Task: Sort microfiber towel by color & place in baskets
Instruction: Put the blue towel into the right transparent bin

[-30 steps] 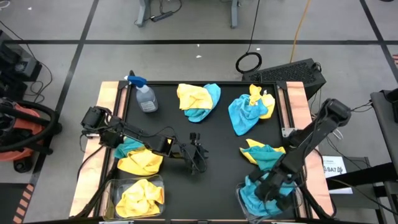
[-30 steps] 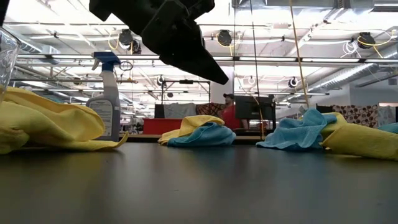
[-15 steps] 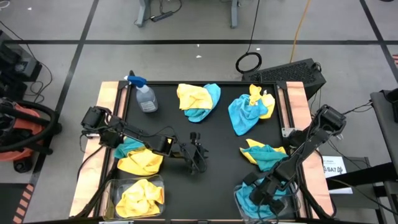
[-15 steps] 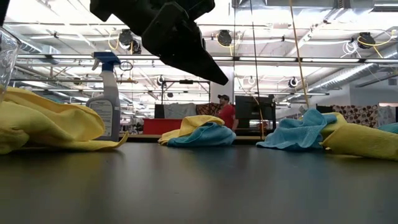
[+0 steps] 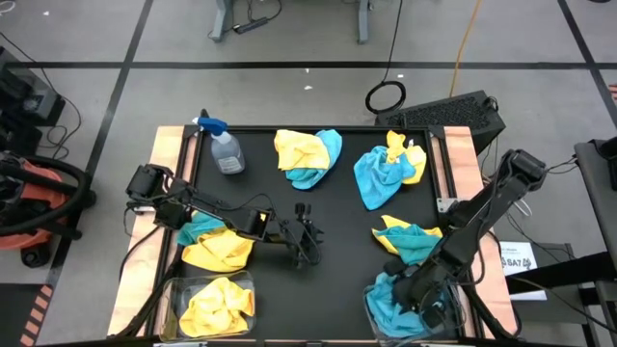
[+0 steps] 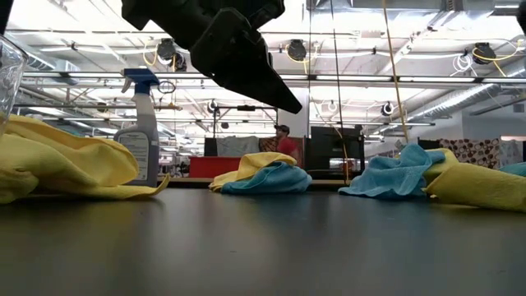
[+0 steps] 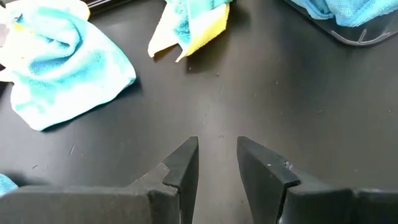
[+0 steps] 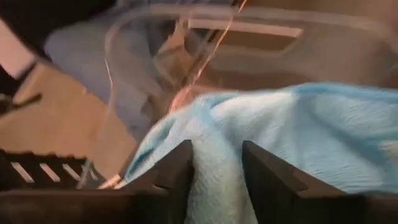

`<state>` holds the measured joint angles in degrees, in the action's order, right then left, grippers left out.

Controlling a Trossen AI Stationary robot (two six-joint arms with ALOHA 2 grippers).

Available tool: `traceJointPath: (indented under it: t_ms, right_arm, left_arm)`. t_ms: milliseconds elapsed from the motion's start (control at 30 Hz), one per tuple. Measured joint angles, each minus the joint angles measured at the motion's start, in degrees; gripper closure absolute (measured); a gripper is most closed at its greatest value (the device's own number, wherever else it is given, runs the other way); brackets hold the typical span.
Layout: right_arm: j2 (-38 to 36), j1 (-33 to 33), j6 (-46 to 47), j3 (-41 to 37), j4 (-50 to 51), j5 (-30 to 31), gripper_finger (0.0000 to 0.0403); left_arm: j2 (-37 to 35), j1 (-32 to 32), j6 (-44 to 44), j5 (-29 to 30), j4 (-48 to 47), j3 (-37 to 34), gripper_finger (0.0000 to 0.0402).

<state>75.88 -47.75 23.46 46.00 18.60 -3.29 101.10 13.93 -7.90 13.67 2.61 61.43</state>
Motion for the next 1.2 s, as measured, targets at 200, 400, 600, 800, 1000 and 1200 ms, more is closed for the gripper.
traceJointPath:
  t_ms: [200, 400, 600, 800, 1000, 1200]
  right_arm:
    - [-4.56, 0.00, 2.33, 0.09, 2.06, 0.54, 0.0225]
    - [-5.99, 0.00, 7.10, 0.09, 15.44, 0.70, 0.0237]
    - [-5.99, 0.00, 8.47, 0.09, 22.49, 0.31, 0.0268]
    - [-4.77, 0.00, 7.00, 0.09, 18.95, 0.31, 0.0304]
    - [-0.28, 0.00, 1.99, 0.11, 12.93, 0.33, 0.0339]
    - [6.15, 0.00, -0.12, 0.13, 11.09, 0.00, 0.0353]
  left_arm:
    - [0.00, 0.00, -0.02, 0.00, 0.00, 0.00, 0.0284]
    - [0.00, 0.00, 0.00, 0.00, 0.02, 0.00, 0.0284]
    - [0.00, 0.00, 0.00, 0.00, 0.00, 0.00, 0.0284]
    - [0.00, 0.00, -0.02, 0.00, -0.02, 0.00, 0.0284]
    - [0.00, 0.01, -0.09, -0.01, -0.02, 0.00, 0.0284]
    - [0.02, 0.00, -0.15, -0.02, -0.04, 0.00, 0.0284]
